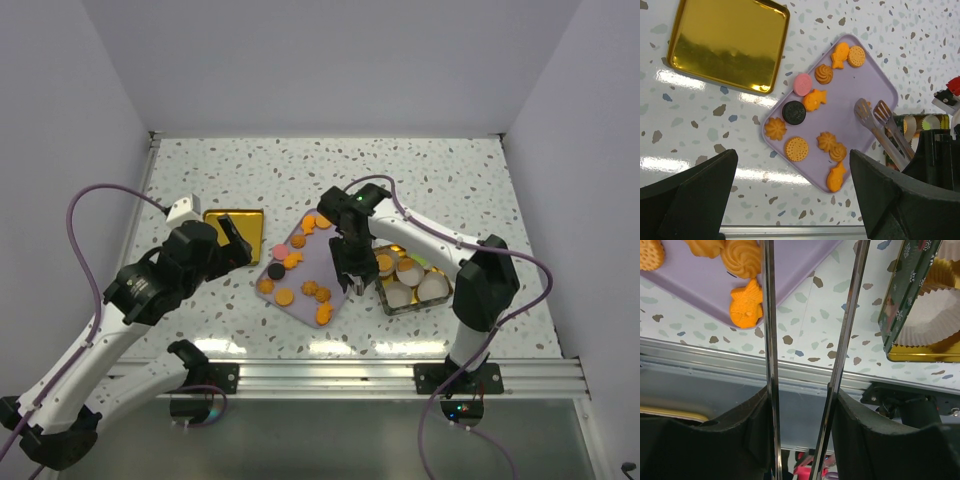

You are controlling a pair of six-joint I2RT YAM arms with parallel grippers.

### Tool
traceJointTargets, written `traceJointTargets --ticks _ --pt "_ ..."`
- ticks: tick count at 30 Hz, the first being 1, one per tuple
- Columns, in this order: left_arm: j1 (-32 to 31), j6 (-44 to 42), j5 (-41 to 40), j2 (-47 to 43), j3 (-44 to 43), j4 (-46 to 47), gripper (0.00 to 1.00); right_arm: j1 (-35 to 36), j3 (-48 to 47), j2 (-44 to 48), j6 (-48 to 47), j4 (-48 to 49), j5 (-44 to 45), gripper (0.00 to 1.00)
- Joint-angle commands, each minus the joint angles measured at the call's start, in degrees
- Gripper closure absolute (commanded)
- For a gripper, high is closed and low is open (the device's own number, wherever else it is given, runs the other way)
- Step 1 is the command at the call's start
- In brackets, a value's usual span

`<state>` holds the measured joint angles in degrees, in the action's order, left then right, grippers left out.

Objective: Pack the cookies

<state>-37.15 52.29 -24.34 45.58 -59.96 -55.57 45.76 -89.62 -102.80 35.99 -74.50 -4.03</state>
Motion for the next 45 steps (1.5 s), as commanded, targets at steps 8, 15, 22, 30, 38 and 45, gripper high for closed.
traceJointTargets --ticks 8,15,22,30,38,45 --pt "0.41 -1.93 -1.59 0.30 -0.15 0.73 0.00 0.30 0.59 0.06 -0.30 1.20 -0.63 0.60" --pt "0.32 -2.28 -1.59 0.47 -0.42 0.73 0.00 0.30 1.56 0.50 -0.30 1.46 -0.45 0.67" --pt "0.41 -2.72 -2.29 0.73 -1.47 0.20 0.00 0.30 -7.13 0.68 -0.22 -3.88 1.31 0.68" --pt "0.32 -3.51 -2.29 1.09 -2.52 -1.55 0.00 0.30 -17.51 3.12 0.66 -11.18 3.06 0.68" --pt "0.32 -6.24 -3.70 3.28 -6.47 -2.79 0.00 -0.14 -11.55 15.43 3.91 -15.23 7.63 0.68" --pt "0.41 -8.52 -3.09 7.76 -9.47 -0.95 0.00 -1.20 -1.09 29.75 8.30 -16.38 8.16 0.67"
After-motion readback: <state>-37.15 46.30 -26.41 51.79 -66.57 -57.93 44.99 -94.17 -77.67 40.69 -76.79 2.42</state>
